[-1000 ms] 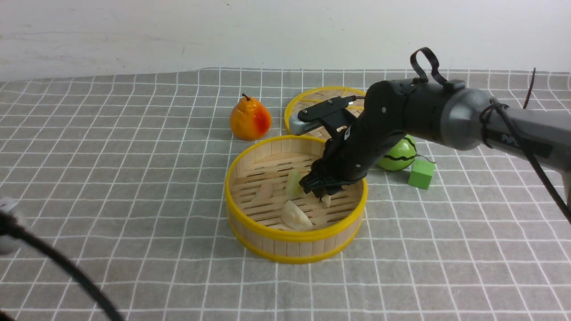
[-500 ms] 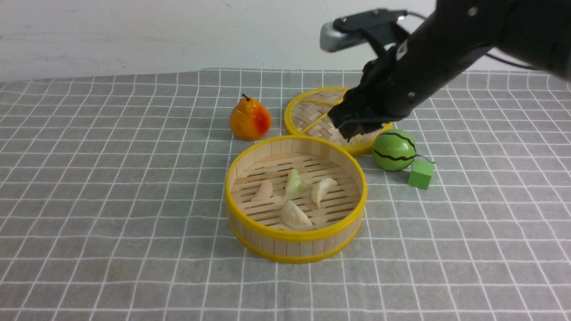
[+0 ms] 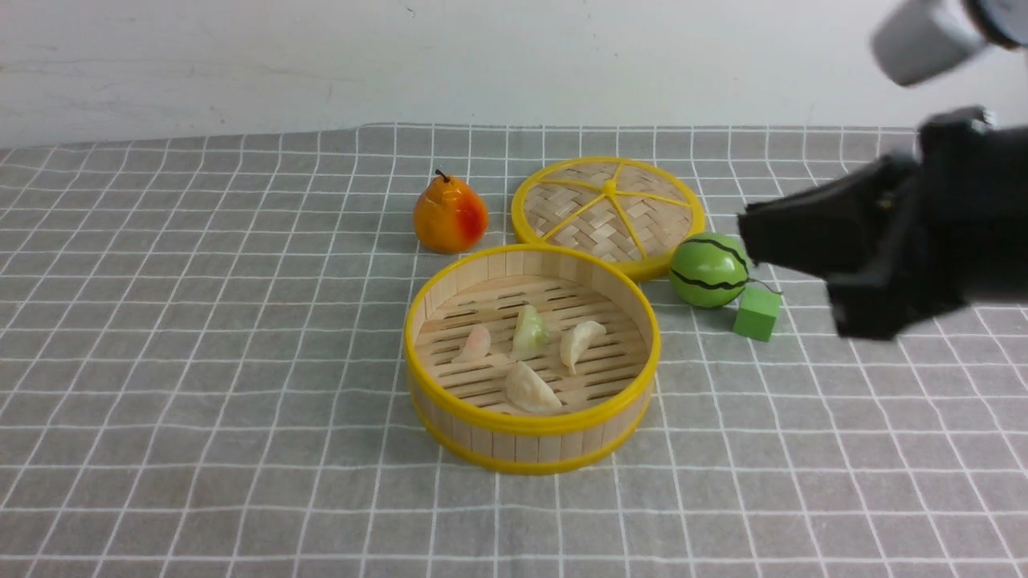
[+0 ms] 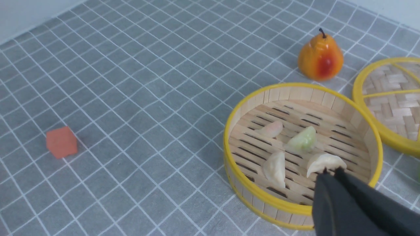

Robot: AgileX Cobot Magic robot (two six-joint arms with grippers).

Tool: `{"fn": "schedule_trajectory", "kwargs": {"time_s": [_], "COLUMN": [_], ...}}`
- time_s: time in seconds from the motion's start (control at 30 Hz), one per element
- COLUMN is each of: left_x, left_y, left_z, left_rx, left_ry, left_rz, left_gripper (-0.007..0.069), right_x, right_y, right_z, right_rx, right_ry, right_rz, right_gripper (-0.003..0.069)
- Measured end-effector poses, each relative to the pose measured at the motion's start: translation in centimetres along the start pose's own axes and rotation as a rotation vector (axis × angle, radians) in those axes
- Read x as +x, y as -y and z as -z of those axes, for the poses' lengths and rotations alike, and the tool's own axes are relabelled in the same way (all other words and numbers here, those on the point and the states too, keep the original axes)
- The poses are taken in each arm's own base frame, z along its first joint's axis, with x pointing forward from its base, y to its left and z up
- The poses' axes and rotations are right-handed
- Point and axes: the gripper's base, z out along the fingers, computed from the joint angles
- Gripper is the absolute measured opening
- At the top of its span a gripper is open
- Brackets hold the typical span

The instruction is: Put the dumplings into the steamer on the table with the grey tablecloth.

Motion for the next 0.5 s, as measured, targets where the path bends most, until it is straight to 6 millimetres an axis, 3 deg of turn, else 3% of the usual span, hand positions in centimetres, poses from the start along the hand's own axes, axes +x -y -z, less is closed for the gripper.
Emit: {"fn": "schedule_trajectory", "kwargs": {"time_s": [0.07,0.23,0.5], "left_x": [0.0,0.0,0.0], "left_y": [0.0,0.0,0.0], "left_z": [0.0,0.0,0.0], "left_rx": [0.0,-0.001,-0.001], "left_ry": [0.0,0.0,0.0], "left_rz": [0.0,0.0,0.0], "left_gripper": [0.0031,0.0035,0.0037], "right_x": [1.0,2.8,4.3], "right_y": [-0.6,-1.5,-2.5], "right_z": [2.0,4.7,6.4], "right_rx": [0.005,0.011,-0.029], "right_ry": [0.051,0.109,0.089], "right_rz": [0.005,0.018,0.036], "right_gripper": [-0.0019,-0.0015,-0.001]}}
